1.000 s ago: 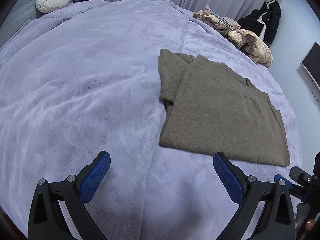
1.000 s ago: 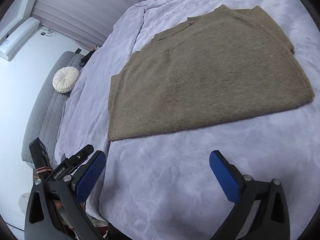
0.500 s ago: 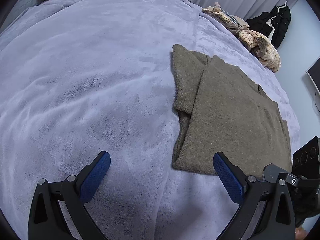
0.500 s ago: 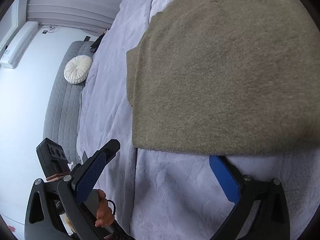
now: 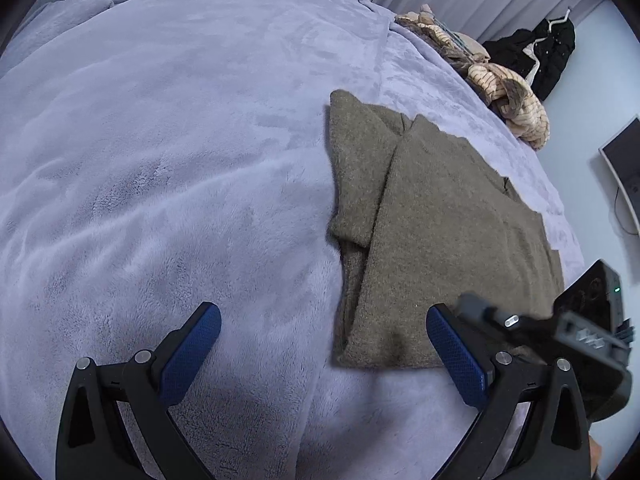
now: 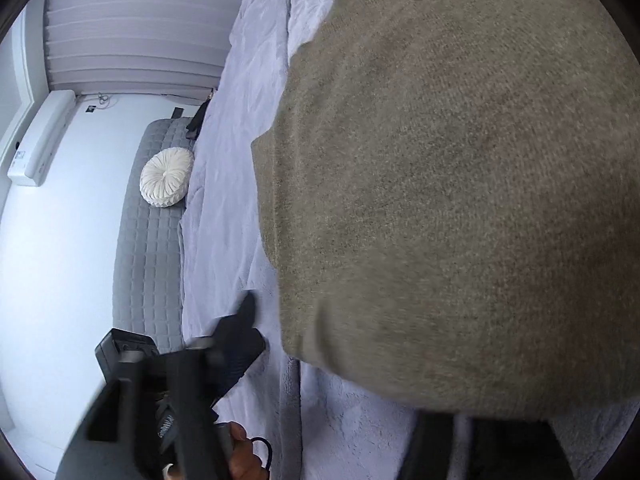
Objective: Fold small clothes
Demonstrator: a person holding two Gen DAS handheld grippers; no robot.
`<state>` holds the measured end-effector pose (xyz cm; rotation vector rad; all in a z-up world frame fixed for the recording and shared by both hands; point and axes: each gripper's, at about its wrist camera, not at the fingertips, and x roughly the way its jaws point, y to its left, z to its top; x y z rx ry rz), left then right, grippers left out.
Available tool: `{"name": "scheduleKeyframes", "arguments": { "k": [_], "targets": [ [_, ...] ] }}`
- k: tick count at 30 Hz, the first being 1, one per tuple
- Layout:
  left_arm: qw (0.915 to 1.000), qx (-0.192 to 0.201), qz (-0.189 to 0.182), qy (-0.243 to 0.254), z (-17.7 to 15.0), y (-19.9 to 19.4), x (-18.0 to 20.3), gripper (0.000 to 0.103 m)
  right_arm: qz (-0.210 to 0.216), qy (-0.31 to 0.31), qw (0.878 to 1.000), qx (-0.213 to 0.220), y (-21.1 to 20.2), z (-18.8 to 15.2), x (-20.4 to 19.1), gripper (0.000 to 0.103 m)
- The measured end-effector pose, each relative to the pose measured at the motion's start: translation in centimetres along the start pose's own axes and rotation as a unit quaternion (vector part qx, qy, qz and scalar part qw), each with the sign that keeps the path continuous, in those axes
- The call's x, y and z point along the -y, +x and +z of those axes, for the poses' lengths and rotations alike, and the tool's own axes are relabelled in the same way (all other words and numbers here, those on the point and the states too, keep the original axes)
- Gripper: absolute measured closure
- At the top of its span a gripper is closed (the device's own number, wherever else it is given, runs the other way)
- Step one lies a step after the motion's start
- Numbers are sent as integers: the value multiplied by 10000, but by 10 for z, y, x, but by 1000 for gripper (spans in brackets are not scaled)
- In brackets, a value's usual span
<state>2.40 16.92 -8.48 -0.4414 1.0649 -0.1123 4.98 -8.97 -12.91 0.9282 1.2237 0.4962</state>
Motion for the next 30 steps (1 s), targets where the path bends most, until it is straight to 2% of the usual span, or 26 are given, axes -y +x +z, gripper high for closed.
{"name": "scheduleKeyframes", "arguments": {
  "k": [1, 3, 5, 6, 9, 11, 12, 17, 19, 21, 22, 24, 27, 29, 30],
  "targets": [
    [9999, 40, -132, -63, 4, -1, -2, 0, -41, 111, 9999, -87, 3, 1, 4, 94],
    [9983, 47, -556, -175, 13, -2, -5, 0, 204, 224, 9995, -64, 1, 4, 7, 94],
    [9936, -73, -1090, -269, 22, 3, -5, 0, 354, -48, 9992, 162, -11, 7, -6, 94],
    [9894, -174, -1400, -333, 27, 8, -5, 0, 415, -188, 9987, 239, -17, 9, -12, 94],
    [9681, -560, -2357, -644, 41, 31, 0, 0, 525, -634, 9956, 444, -33, 14, -35, 94],
    [9567, -775, -2701, -764, 47, 46, 8, 0, 602, -772, 9939, 515, -41, 16, -43, 94],
    [9547, -839, -2745, -784, 51, 54, 13, 0, 634, -790, 9935, 526, -43, 17, -44, 94],
    [9612, -858, -2539, -662, 66, 77, 42, 0, 463, -793, 9951, 358, -42, 13, -36, 94],
    [9667, -782, -2396, -449, 68, 78, 56, 0, 322, -843, 9956, 250, -39, 9, -32, 94],
    [9760, -716, -2047, -214, 68, 80, 62, 0, 200, -855, 9961, 56, -33, 4, -23, 94],
    [9809, -676, -1820, -131, 67, 82, 65, 0, 100, -842, 9963, -149, -28, 1, -20, 90],
    [9858, -689, -1529, -70, 65, 90, 65, 0, -132, -821, 9954, -470, -22, -4, -13, 89],
    [9885, -661, -1362, 24, 61, 95, 62, 0, -520, -1016, 9905, -770, -29, -11, -6, 73],
    [9900, -628, -1255, 108, 60, 95, 65, 0, -739, -1231, 9864, -798, -44, -13, -2, 45],
    [9908, -616, -1195, 148, 61, 96, 66, 2, -788, -1314, 9849, -800, -52, -14, 0, 43]
  ]
}}
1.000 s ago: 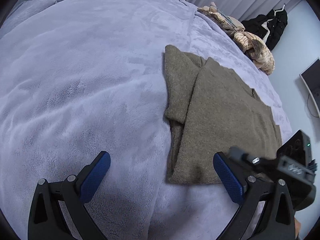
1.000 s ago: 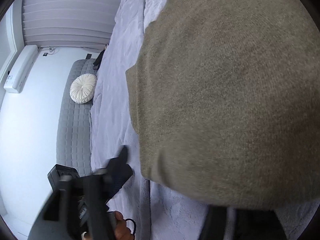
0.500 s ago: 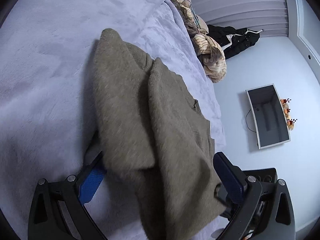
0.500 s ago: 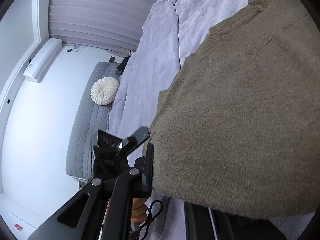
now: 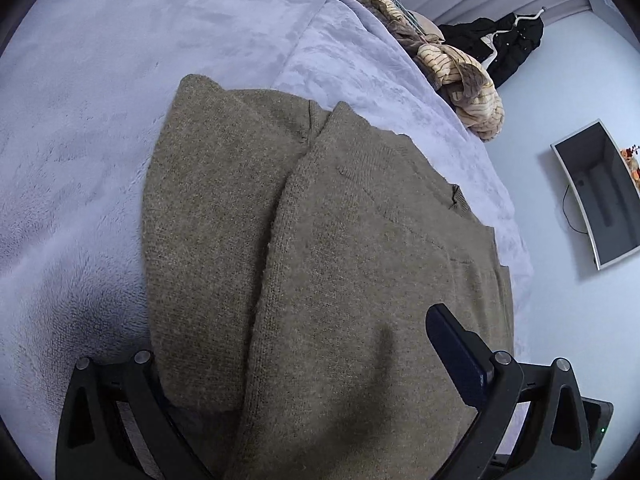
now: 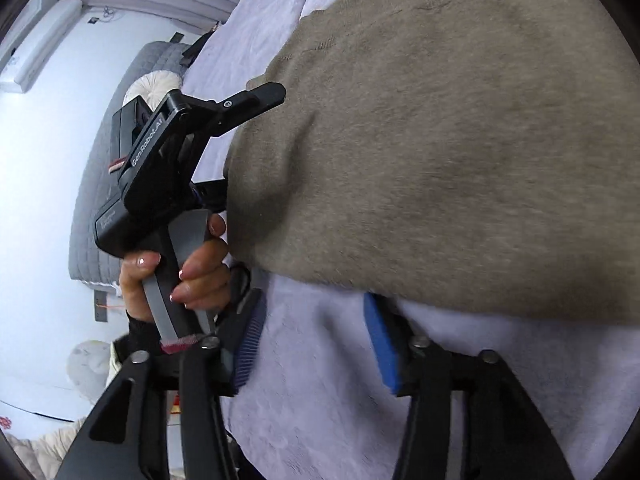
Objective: Fold small clothes
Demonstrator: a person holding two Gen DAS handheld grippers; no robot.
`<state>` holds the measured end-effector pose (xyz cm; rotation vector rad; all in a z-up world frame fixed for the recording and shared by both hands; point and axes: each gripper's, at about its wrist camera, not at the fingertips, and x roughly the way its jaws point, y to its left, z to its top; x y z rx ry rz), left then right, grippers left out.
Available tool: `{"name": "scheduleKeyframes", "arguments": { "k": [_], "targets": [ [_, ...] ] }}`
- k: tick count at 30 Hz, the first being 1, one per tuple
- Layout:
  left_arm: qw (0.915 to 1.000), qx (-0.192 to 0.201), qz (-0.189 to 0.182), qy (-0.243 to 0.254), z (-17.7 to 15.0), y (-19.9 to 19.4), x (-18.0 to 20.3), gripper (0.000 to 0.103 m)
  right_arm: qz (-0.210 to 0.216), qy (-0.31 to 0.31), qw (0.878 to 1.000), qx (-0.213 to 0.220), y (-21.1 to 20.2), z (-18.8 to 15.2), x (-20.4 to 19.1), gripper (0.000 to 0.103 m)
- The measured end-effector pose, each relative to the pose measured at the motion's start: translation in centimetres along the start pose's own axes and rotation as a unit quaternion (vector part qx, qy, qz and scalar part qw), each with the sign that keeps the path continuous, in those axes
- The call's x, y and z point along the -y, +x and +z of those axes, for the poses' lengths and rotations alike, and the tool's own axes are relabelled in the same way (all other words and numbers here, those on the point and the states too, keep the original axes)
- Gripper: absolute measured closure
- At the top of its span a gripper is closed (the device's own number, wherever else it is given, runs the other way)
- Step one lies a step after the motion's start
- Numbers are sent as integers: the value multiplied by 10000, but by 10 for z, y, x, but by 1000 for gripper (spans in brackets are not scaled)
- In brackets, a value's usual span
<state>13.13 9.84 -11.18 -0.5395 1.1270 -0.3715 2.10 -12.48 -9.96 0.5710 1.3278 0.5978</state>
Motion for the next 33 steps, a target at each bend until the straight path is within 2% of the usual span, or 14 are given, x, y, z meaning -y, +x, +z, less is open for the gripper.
{"name": "scheduleKeyframes", "arguments": {
  "k": [2, 5, 7, 9, 10, 11, 13, 17, 20, 21, 22, 23, 28, 33],
  "targets": [
    [9998, 10, 194, 98, 1, 2, 3, 10, -104, -158, 9998, 49, -19, -1, 2, 43],
    [9991, 23, 376, 204, 2, 3, 7, 30, -242, -304, 9986, 347, -48, 3, 4, 43],
    [9983, 30, 507, 291, 2, 3, 10, 48, -318, -314, 9968, 656, -65, 6, 7, 43],
    [9974, 4, 623, 351, 3, 4, 12, 50, -418, -216, 9940, 984, -78, 13, 13, 43],
    [9974, -3, 638, 343, 3, 4, 12, 50, -492, -125, 9924, 1124, -82, 18, 16, 48],
    [9974, -1, 652, 314, 3, 5, 11, 50, -582, -49, 9902, 1266, -85, 23, 20, 62],
    [9975, -6, 676, 226, 4, 6, 9, 50, -842, 21, 9862, 1428, -87, 33, 26, 82],
    [9970, 7, 754, 186, 4, 10, 9, 50, -1256, -35, 9801, 1536, -77, 57, 33, 86],
    [9966, 18, 795, 224, 4, 11, 11, 51, -1743, -132, 9780, 1138, -47, 72, 37, 87],
    [9965, 36, 800, 237, 4, 10, 12, 64, -1800, -150, 9781, 1030, -41, 73, 42, 87],
    [9965, 59, 797, 251, 4, 8, 13, 75, -1816, -209, 9772, 1079, -38, 72, 44, 88],
    [9963, 115, 818, 254, 6, 4, 15, 79, -1830, -274, 9762, 1131, -38, 71, 44, 89],
    [9945, 523, 720, 558, 13, -24, 51, 82, -1776, -387, 9755, 1240, -41, 69, 42, 89],
    [9885, 758, 495, 1213, 21, -39, 122, 82, -1171, -102, 9838, 1356, -51, 68, 56, 89]
  ]
}}
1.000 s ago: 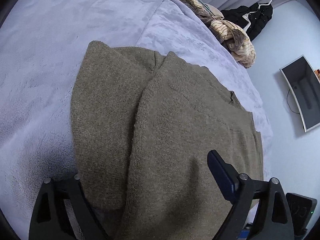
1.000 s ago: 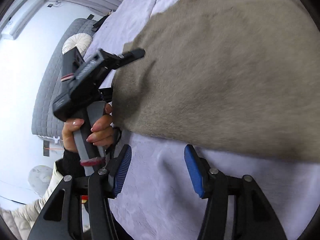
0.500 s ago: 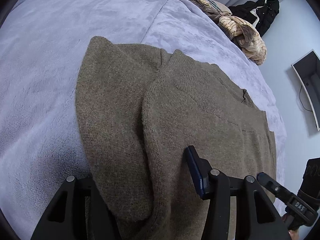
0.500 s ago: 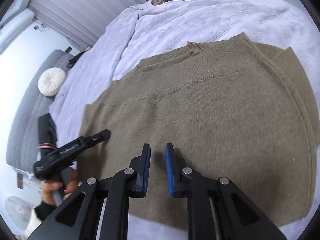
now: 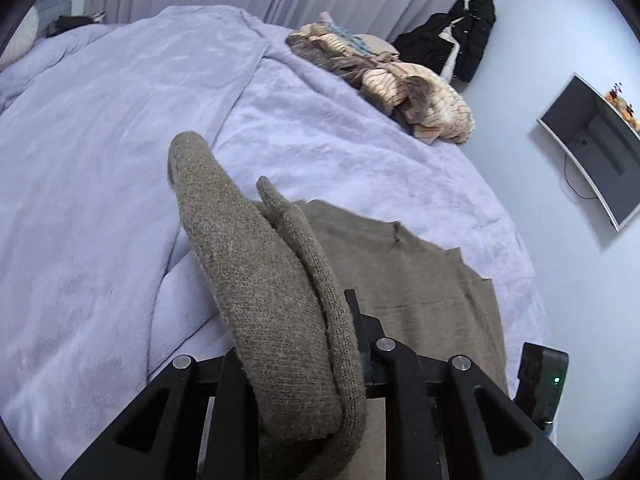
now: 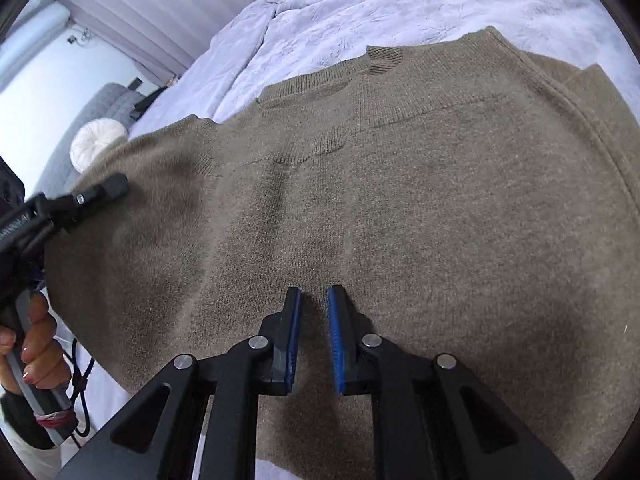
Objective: Fold small clothes
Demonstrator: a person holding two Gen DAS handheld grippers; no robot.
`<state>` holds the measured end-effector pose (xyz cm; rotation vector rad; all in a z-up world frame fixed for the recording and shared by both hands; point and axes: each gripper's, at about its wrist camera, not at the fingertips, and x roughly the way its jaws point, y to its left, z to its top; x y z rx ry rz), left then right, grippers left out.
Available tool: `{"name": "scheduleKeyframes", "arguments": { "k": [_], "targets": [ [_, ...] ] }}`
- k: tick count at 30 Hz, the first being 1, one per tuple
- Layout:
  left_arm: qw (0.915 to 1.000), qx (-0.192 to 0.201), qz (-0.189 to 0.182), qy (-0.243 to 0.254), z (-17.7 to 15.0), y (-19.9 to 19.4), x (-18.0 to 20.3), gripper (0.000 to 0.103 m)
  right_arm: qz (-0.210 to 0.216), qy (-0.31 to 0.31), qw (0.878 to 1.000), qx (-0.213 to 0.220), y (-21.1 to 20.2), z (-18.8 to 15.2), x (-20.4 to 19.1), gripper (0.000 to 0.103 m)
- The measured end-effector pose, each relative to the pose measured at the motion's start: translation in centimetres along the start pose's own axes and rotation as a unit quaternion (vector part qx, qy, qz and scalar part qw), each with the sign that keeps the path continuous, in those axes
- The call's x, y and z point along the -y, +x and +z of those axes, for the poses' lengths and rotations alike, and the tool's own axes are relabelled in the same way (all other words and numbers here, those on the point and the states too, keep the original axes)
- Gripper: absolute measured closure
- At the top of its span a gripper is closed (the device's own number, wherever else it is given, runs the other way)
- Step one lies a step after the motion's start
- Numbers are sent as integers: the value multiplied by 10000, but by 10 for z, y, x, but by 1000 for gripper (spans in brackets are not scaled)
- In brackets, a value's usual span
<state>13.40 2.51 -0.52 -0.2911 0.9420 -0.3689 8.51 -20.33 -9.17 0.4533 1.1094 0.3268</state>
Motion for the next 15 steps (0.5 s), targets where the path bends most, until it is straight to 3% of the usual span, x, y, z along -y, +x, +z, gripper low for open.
{"name": "scheduleKeyframes", "arguments": {
  "k": [2, 6, 11, 15],
  "targets": [
    [9995, 57, -157, 257, 10, -1, 32, 82, 271, 237, 9992, 150, -14, 0, 10, 86],
    [9953, 3, -321, 910, 17, 12, 95, 82, 425, 494, 9960, 617, -45, -8, 31, 86],
    [9855, -472, -454, 1566, -5, 56, 160, 82, 547, 1045, 9873, 1061, -82, -14, 80, 83],
    [9771, -977, -285, 1867, -32, 102, 184, 82, 878, 1512, 9802, 929, -82, -23, 113, 83]
  ]
}}
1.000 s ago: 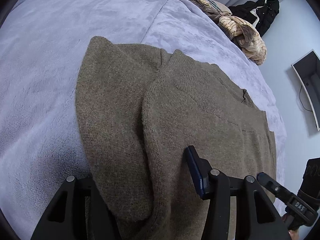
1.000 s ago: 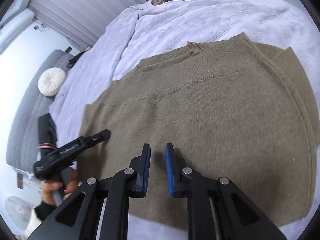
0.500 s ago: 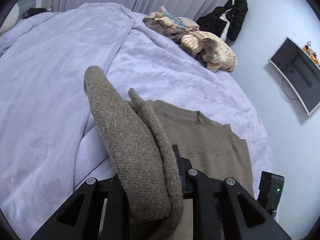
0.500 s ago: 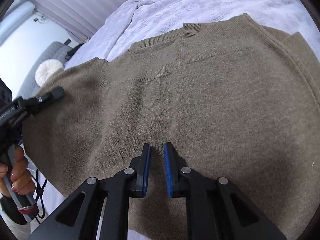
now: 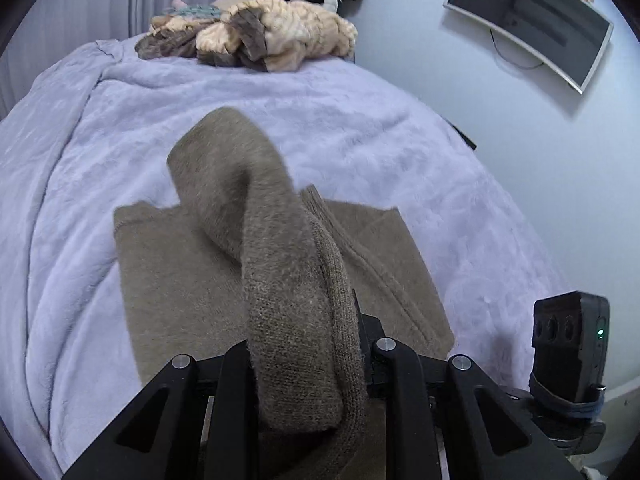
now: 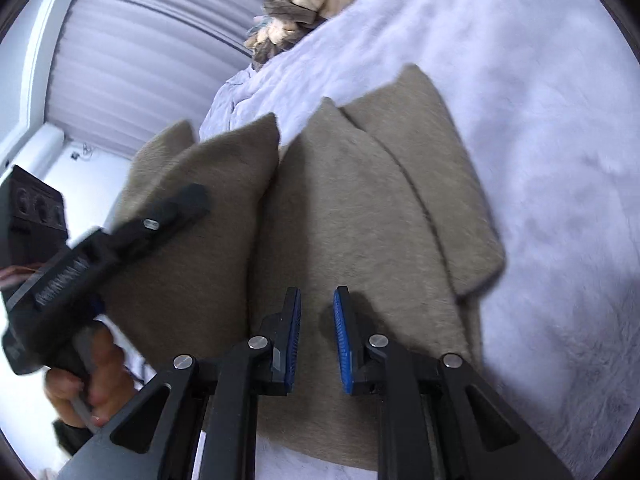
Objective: Fold small clothes
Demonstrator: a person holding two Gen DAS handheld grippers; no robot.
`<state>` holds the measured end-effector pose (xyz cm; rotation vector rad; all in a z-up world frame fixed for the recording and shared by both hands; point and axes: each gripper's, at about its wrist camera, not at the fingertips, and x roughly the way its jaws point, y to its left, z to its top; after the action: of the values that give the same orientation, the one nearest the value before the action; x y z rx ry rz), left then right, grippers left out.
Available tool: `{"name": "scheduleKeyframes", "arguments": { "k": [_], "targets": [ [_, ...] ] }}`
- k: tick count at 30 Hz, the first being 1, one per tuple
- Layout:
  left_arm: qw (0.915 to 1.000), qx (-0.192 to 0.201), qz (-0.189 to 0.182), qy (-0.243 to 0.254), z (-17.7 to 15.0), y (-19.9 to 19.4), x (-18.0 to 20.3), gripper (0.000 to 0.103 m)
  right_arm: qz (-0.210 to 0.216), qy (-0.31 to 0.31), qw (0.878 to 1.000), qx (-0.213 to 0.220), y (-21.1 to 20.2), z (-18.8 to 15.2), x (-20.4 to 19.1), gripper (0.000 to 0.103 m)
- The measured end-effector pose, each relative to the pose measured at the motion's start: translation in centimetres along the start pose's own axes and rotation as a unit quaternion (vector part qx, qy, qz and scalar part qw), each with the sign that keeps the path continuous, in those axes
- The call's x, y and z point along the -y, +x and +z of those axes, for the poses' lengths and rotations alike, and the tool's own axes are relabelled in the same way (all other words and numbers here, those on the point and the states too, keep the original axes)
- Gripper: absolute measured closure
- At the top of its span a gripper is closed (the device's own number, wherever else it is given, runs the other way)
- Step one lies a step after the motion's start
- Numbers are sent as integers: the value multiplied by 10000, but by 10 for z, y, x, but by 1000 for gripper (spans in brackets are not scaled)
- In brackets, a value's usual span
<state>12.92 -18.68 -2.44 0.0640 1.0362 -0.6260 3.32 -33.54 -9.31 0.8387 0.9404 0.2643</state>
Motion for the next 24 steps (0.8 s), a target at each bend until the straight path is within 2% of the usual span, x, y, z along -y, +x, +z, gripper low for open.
{"name": "scheduleKeyframes", "arguments": {
  "k": [2, 3, 5, 6, 8, 9, 12, 14, 18, 20, 22, 24],
  "targets": [
    [9998, -164, 22, -76, -5, 15, 3, 80, 201, 193, 9996, -50, 1, 1, 11, 86],
    [9998, -170, 22, -97, -7, 16, 3, 72, 279, 272, 9992, -43, 0, 1, 15, 86],
    [9999, -60, -3, -139, -9, 9, 3, 42, 340, 314, 9989, -56, 1, -1, 17, 86],
    [9998, 87, 44, -147, -9, 2, 3, 22, 341, 314, 9989, -72, 2, 0, 17, 86],
    [9989, 457, 23, -56, -7, -16, 6, 20, 371, 339, 9987, -96, 2, 4, 20, 85],
    [9987, 503, -43, 0, -7, -23, 6, 20, 411, 379, 9984, -100, 5, 4, 21, 84],
    [9975, 708, -45, -32, -11, -45, -2, 20, 793, 703, 9944, -45, 3, 8, 30, 70],
    [9955, 917, -18, -241, -19, -58, -16, 20, 1304, 1065, 9857, 113, 0, 10, 37, 52],
    [9887, 1069, 346, -996, -40, -65, -60, 20, 2117, 1717, 9617, 298, -5, 13, 54, 37],
    [9848, 878, 660, -1344, -53, -54, -83, 20, 2145, 1819, 9592, 283, -4, 19, 55, 35],
    [9796, 621, 986, -1638, -66, -42, -103, 20, 1980, 1694, 9653, 170, -3, 25, 49, 32],
    [9759, 500, 988, -1881, -78, -34, -118, 20, 1754, 1469, 9735, -7, -1, 30, 38, 28]
  ]
}}
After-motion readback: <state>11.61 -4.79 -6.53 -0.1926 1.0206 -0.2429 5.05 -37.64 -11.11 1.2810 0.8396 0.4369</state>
